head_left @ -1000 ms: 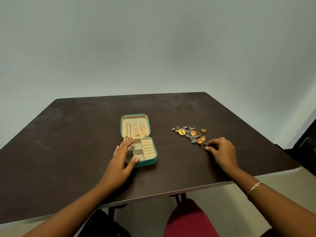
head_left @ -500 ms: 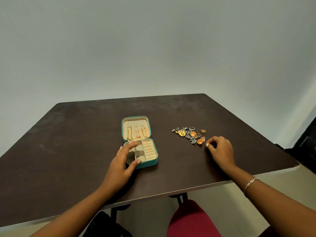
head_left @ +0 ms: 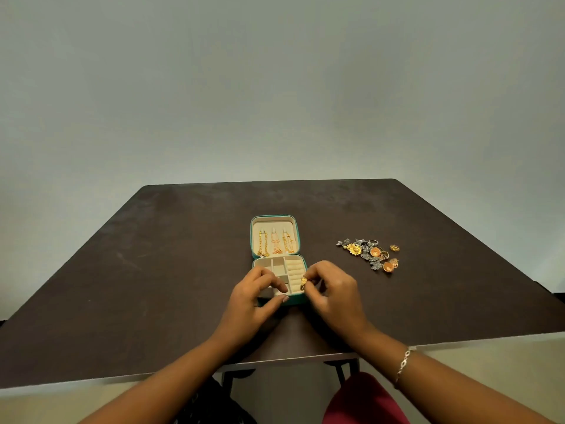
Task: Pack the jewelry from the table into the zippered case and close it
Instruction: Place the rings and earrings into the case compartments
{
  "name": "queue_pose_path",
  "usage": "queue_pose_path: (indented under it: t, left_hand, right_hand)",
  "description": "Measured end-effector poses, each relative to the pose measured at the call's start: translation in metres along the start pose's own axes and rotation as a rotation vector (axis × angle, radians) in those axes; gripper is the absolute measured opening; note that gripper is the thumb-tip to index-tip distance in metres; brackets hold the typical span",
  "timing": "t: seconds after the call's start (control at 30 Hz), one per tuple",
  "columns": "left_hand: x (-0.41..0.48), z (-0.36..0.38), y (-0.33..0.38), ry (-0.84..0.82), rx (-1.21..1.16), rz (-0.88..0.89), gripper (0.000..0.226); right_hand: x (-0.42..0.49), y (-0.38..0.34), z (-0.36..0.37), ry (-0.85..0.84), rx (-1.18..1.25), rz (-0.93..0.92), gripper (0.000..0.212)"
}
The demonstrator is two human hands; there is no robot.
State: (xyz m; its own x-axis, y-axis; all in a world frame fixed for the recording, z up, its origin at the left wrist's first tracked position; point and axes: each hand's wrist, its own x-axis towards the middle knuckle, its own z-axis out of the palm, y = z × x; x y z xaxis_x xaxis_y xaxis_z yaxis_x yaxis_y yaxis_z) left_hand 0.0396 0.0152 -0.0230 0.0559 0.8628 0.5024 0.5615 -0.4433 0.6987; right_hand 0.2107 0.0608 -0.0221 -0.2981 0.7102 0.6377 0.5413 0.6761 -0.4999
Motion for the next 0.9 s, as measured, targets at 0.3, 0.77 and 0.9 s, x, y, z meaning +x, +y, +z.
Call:
queue_pose_path:
  t: [0.3, 0.77, 0.9]
  left_hand:
    - [0.000, 0.001, -0.001, 0.016, 0.011, 0.003, 0.030]
    - [0.004, -0.001, -0.001, 0.066, -0.010, -0.054, 0.004]
    - [0.005, 0.000, -0.001, 0.059, -0.005, -0.081, 0.006]
  right_hand:
    - [-0.001, -0.004, 0.017, -0.020, 0.078, -0.108, 0.008]
    - [0.005, -0.002, 0.009, -0.163, 0.397, 0.034, 0.019]
    - [0.006, -0.003, 0.010, -0.169, 0.407, 0.027, 0.022]
